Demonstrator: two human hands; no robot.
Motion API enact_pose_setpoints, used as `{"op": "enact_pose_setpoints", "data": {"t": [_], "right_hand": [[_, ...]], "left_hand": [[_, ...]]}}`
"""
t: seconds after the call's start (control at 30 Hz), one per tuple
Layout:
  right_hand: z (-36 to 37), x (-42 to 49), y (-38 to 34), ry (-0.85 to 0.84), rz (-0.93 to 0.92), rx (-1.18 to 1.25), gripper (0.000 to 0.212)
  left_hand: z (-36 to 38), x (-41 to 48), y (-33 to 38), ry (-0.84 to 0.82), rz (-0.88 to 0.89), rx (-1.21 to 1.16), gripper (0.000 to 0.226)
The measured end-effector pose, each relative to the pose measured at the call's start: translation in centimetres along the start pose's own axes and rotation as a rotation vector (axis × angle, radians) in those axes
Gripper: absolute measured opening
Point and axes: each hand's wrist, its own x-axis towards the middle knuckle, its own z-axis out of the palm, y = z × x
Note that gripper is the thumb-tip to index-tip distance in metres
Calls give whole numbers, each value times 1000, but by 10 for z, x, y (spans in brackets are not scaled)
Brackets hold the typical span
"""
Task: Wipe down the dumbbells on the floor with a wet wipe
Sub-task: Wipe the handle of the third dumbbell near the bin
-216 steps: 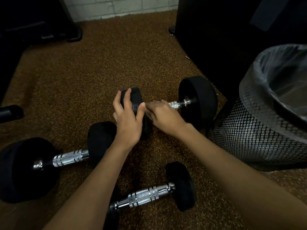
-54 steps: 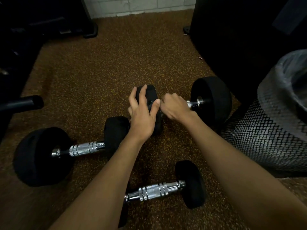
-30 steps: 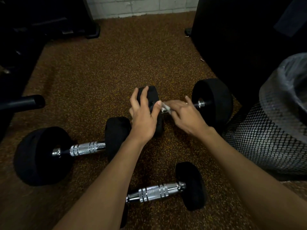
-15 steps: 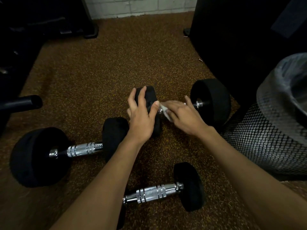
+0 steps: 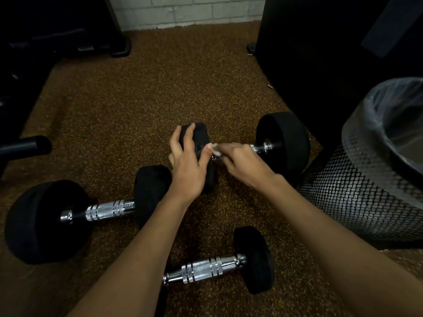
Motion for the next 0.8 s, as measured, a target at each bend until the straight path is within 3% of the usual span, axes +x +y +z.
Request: {"op": "enact_pose_setpoints", "data": {"t": [0.13, 0.27, 0.33, 0.5, 0.57, 0.67, 0.8], "right_hand": [[-28, 2, 6, 151, 126, -41, 26], [-20, 3, 20, -3, 304, -329, 23], [-3, -2, 28, 48, 322, -320, 27], [23, -44, 24, 182, 231, -171, 61], [22, -43, 31, 215, 221, -177, 55], [9, -17, 35, 293, 281, -210, 25], [5, 17, 25, 142, 325, -397, 34]], "left_hand": [[-1, 1, 2, -10, -21, -6, 58], [-1, 3, 3, -7, -34, -10, 58], [0, 3, 2, -3, -25, -16, 58], [0, 1, 1, 2, -5, -7, 58], [0, 1, 1, 0, -3, -9, 58], [1, 1, 0, 0, -4, -4, 58], [0, 2, 1, -5, -19, -6, 58]]}}
